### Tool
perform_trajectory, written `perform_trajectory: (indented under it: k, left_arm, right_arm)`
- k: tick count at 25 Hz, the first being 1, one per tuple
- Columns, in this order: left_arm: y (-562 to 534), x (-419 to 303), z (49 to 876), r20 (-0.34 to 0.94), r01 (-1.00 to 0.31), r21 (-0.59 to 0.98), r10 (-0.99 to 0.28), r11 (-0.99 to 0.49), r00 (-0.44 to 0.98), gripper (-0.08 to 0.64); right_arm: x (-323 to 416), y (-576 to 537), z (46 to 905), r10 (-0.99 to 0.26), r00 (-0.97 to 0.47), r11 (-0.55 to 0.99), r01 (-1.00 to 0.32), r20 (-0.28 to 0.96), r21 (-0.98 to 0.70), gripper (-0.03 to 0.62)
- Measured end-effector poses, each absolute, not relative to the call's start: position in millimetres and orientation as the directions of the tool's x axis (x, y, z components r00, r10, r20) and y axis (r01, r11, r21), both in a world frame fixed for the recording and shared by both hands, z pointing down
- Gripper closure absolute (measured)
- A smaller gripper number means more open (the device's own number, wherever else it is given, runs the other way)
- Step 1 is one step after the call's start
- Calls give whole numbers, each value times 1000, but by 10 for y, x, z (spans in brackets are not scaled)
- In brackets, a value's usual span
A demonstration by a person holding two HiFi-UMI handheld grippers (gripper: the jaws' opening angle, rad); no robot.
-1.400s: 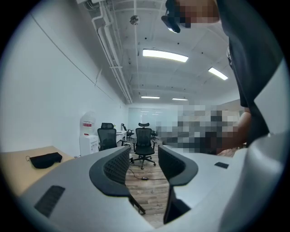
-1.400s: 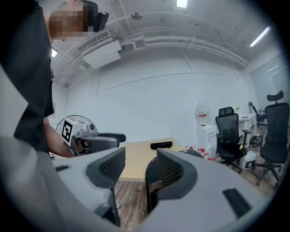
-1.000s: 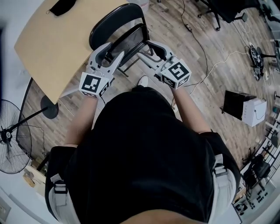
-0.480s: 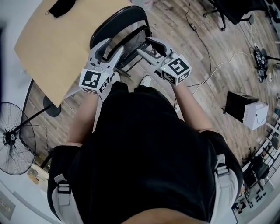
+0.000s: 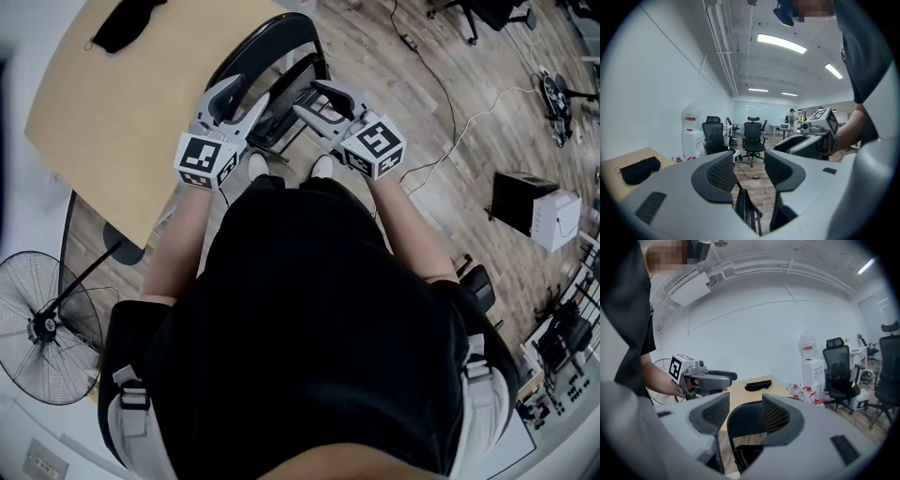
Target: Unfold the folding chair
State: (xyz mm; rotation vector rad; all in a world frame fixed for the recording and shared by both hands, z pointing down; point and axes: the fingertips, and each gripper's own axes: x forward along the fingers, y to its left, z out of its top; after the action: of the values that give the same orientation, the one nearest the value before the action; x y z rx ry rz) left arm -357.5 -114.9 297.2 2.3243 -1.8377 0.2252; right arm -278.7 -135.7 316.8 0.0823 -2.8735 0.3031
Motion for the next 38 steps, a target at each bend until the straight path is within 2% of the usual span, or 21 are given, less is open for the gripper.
perform_trajectory:
  k: [15, 22, 31, 38]
  left_arm:
    - [-1468, -4172, 3584, 439, -963, -3, -866, -269, 240, 322]
    - [-1617, -4413, 3803, 501, -962, -23, -836, -271, 223, 314]
    - [-1760, -4680, 4524, 709, -958, 63, -663, -279, 240, 253]
    - [-1804, -4741, 4870, 771, -956, 58, -595, -286, 225, 253]
  right_arm:
    - [-3055, -1381, 3356, -119, -953, 957, -184, 278, -223, 379]
    - [-3053, -1376, 3398, -158, -944, 947, -228, 291, -225, 379]
    - [-2996, -1420, 3459, -219, -924, 928, -296, 313, -225, 379]
    - [-2930, -1349, 3497, -262, -910, 911, -343, 322, -230, 379]
